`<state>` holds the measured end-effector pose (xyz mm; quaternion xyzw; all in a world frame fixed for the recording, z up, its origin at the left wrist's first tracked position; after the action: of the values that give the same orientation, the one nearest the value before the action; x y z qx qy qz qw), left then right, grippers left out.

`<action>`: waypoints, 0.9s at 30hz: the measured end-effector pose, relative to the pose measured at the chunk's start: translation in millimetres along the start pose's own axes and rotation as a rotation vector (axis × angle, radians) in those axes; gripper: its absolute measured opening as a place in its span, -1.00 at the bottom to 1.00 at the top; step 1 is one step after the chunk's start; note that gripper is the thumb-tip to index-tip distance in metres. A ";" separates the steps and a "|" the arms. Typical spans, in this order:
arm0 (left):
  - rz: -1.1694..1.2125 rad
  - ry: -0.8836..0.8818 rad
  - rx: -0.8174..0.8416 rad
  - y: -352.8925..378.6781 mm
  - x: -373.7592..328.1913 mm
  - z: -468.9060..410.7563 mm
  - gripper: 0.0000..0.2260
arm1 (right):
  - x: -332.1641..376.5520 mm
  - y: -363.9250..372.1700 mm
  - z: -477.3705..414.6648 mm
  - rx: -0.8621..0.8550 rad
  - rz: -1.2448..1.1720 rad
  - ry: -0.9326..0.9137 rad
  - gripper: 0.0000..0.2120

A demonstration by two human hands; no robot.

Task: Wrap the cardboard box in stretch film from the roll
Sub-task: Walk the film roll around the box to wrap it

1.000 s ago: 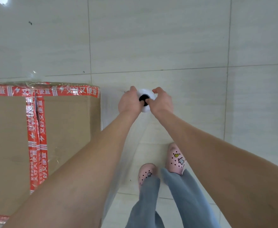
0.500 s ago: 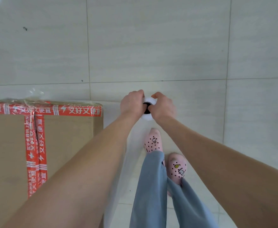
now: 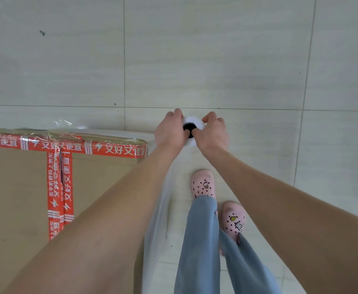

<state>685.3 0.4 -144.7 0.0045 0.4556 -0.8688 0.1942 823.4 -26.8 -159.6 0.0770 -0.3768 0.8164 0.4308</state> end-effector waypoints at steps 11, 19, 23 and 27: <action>0.035 -0.039 -0.034 -13.0 8.5 -25.1 -0.86 | 36.3 -6.4 -10.9 -0.026 0.142 -0.173 -0.71; 0.211 -0.282 0.008 -35.1 51.7 -33.2 -0.80 | 68.8 12.8 -22.6 0.067 0.171 -0.132 -0.66; 0.020 -0.036 0.023 -41.6 18.4 -35.4 -0.78 | 68.6 6.3 -25.1 0.040 0.182 -0.112 -0.71; -0.114 0.123 -0.024 -41.6 -11.0 -42.2 -0.82 | 71.3 3.5 -30.2 0.048 0.215 -0.151 -0.71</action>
<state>674.1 58.8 -134.5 0.0293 0.4766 -0.8709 0.1161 782.8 38.5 -150.6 0.1078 -0.3946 0.8585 0.3093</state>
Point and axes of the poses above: each hand's wrist, its own z-axis away from the middle knuckle, its own y-axis out of the palm, x = y × z, the point moved 10 cm from there along -z, towards the middle knuckle, and after that the axes turned 3 degrees about -y, right-handed, at the moved point
